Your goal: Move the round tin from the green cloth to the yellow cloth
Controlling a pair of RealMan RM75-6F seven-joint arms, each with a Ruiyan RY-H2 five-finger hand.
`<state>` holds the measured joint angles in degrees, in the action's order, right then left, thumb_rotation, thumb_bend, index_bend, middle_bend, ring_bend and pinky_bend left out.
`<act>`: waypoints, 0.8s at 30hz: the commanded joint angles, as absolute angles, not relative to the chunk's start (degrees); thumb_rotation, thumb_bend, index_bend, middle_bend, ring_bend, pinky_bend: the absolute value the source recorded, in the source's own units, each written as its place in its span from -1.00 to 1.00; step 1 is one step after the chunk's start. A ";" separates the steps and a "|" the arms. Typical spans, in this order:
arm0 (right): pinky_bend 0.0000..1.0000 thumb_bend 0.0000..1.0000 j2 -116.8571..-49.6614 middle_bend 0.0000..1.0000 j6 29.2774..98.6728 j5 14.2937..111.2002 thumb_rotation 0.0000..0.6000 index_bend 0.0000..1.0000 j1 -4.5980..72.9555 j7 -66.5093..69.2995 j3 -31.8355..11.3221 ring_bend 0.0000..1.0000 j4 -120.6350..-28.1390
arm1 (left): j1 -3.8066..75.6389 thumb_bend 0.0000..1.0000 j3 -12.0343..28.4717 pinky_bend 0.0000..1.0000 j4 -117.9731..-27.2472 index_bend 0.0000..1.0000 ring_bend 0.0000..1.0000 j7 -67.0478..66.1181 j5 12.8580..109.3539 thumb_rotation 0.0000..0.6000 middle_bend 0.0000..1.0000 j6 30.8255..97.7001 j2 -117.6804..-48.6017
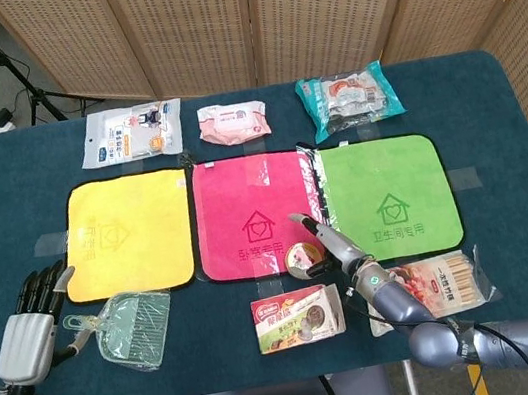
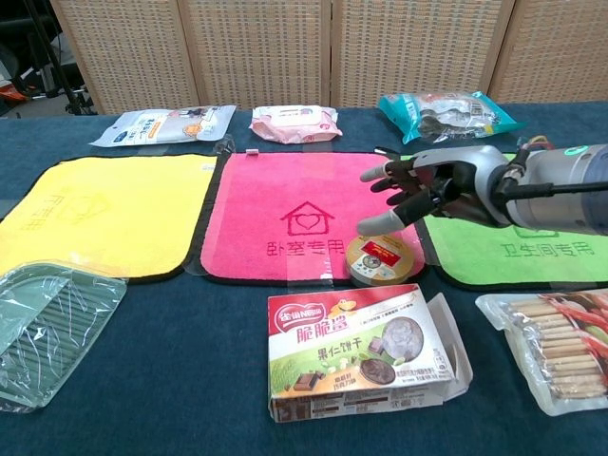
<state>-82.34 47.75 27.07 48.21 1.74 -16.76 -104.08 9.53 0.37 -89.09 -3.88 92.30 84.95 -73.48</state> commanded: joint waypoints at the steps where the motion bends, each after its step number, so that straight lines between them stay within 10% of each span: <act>1: -0.95 -0.33 -79.92 -1.00 47.00 27.95 1.00 -0.98 47.60 1.47 -16.49 -1.00 -105.02 | 9.54 -0.64 0.32 -1.00 -89.15 -1.00 -1.00 -4.18 92.30 1.00 -1.00 84.87 -73.59; 24: -0.95 -0.33 -69.64 -1.00 53.82 58.84 1.00 -0.98 33.50 5.04 -7.70 -1.00 -106.10 | 9.40 -0.64 -0.35 -1.00 -90.01 -1.00 -1.00 -5.69 92.90 1.00 -1.00 84.69 -73.79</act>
